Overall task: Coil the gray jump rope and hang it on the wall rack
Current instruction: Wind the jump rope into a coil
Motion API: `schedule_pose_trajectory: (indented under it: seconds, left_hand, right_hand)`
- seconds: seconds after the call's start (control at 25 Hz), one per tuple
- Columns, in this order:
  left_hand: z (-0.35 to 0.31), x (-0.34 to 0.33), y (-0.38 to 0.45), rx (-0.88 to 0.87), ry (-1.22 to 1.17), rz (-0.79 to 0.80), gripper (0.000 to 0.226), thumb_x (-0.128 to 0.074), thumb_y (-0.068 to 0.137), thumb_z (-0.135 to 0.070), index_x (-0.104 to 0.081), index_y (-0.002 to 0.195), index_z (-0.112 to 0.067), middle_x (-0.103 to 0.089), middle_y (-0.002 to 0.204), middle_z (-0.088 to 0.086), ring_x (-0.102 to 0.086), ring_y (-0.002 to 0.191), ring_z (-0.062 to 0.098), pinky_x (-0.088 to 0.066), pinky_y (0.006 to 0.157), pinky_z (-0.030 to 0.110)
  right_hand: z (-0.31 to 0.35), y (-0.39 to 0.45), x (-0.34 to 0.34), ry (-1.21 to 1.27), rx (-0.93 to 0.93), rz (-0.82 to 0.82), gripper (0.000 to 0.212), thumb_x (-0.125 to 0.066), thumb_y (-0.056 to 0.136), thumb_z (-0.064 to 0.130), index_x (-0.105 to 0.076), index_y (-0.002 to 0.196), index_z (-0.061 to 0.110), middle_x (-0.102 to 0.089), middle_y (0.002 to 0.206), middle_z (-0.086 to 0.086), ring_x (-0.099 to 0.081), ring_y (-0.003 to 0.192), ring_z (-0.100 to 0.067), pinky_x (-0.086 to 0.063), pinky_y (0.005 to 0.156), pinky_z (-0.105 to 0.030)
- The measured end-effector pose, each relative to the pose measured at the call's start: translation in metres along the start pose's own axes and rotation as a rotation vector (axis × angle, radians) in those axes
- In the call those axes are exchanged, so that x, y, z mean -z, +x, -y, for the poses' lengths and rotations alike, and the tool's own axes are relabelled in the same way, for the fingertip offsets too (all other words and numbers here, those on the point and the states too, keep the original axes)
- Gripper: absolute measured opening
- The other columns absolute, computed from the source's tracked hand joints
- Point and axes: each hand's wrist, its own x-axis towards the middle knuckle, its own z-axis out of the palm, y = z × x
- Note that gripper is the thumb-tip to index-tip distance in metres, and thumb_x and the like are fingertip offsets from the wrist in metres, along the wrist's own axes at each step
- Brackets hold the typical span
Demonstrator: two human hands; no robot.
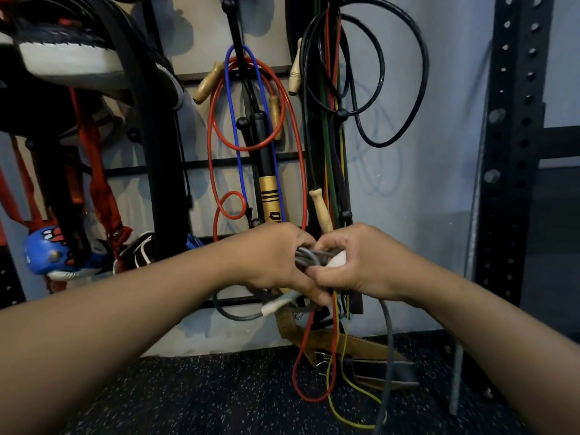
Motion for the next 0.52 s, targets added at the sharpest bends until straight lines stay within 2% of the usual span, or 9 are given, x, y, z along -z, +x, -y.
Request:
schedule_pose_trajectory:
  seconds: [0.04, 0.12, 0.2, 0.28, 0.36, 0.4, 0.44, 0.52]
  left_hand:
    - [0.002, -0.002, 0.001, 0.016, -0.056, -0.015, 0.039, -0.091, 0.063, -0.05, -0.069, 0.084, -0.027, -0.07, 0.072, -0.005, -0.063, 0.065, 0.012, -0.049, 0.062, 0.031]
    - [0.006, 0.0, 0.002, 0.016, -0.162, 0.018, 0.027, -0.09, 0.067, -0.046, -0.071, 0.078, -0.031, -0.065, 0.064, -0.01, -0.057, 0.06, 0.006, -0.044, 0.06, 0.028]
    - [0.009, 0.004, -0.001, -0.026, -0.262, 0.045, 0.016, -0.088, 0.072, -0.042, -0.073, 0.07, -0.036, -0.06, 0.059, -0.012, -0.05, 0.057, 0.006, -0.038, 0.059, 0.028]
    - [0.009, 0.007, -0.006, -0.057, -0.336, 0.026, 0.014, -0.087, 0.072, -0.042, -0.076, 0.073, -0.033, -0.058, 0.059, -0.007, -0.049, 0.06, 0.008, -0.037, 0.062, 0.029]
    - [0.01, 0.012, -0.013, -0.051, -0.381, -0.007, 0.027, -0.084, 0.07, -0.047, -0.079, 0.083, -0.024, -0.061, 0.062, 0.0, -0.052, 0.06, 0.007, -0.04, 0.062, 0.023]
    - [0.01, 0.015, -0.016, -0.024, -0.408, -0.031, 0.029, -0.083, 0.07, -0.048, -0.079, 0.084, -0.022, -0.059, 0.059, -0.002, -0.05, 0.055, 0.005, -0.039, 0.057, 0.019]
    - [0.012, 0.017, -0.019, 0.013, -0.451, -0.061, 0.031, -0.083, 0.07, -0.048, -0.078, 0.083, -0.021, -0.055, 0.057, -0.005, -0.045, 0.049, 0.005, -0.034, 0.05, 0.018]
    - [0.016, 0.017, -0.023, 0.076, -0.638, -0.131, 0.042, -0.082, 0.065, -0.052, -0.078, 0.087, -0.017, -0.041, 0.055, -0.003, -0.032, 0.045, 0.01, -0.024, 0.046, 0.023]
  right_hand:
    - [-0.002, 0.0, 0.0, 0.02, 0.004, -0.007, 0.013, -0.08, 0.082, 0.033, -0.069, 0.086, 0.029, -0.069, 0.075, 0.003, -0.06, 0.063, -0.009, -0.05, 0.059, -0.031]
    - [-0.005, -0.002, 0.004, 0.151, 0.001, -0.006, 0.034, -0.082, 0.082, 0.037, -0.055, 0.102, 0.029, -0.066, 0.076, 0.0, -0.056, 0.061, -0.012, -0.046, 0.055, -0.031]
    - [-0.004, -0.003, 0.006, 0.299, 0.008, -0.001, 0.045, -0.083, 0.081, 0.04, -0.047, 0.105, 0.028, -0.061, 0.071, 0.001, -0.051, 0.056, -0.01, -0.041, 0.05, -0.025]
    - [-0.001, -0.003, 0.008, 0.375, 0.024, -0.018, 0.045, -0.08, 0.082, 0.042, -0.049, 0.108, 0.025, -0.059, 0.062, 0.005, -0.045, 0.047, -0.004, -0.037, 0.044, -0.018]
    - [-0.001, -0.003, 0.015, 0.444, -0.018, -0.032, 0.046, -0.074, 0.08, 0.053, -0.056, 0.113, 0.027, -0.053, 0.054, 0.006, -0.037, 0.041, -0.007, -0.031, 0.038, -0.02]
    - [-0.004, -0.003, 0.021, 0.467, -0.054, -0.029, 0.047, -0.07, 0.079, 0.06, -0.061, 0.113, 0.028, -0.049, 0.053, 0.007, -0.033, 0.04, -0.01, -0.027, 0.037, -0.022]
    - [-0.009, -0.005, 0.027, 0.478, -0.091, -0.025, 0.049, -0.066, 0.079, 0.065, -0.067, 0.11, 0.027, -0.045, 0.054, 0.006, -0.03, 0.041, -0.011, -0.025, 0.039, -0.022]
    - [-0.022, -0.011, 0.034, 0.491, -0.151, -0.047, 0.052, -0.063, 0.08, 0.067, -0.075, 0.1, 0.021, -0.04, 0.056, 0.006, -0.03, 0.043, -0.013, -0.027, 0.041, -0.024]
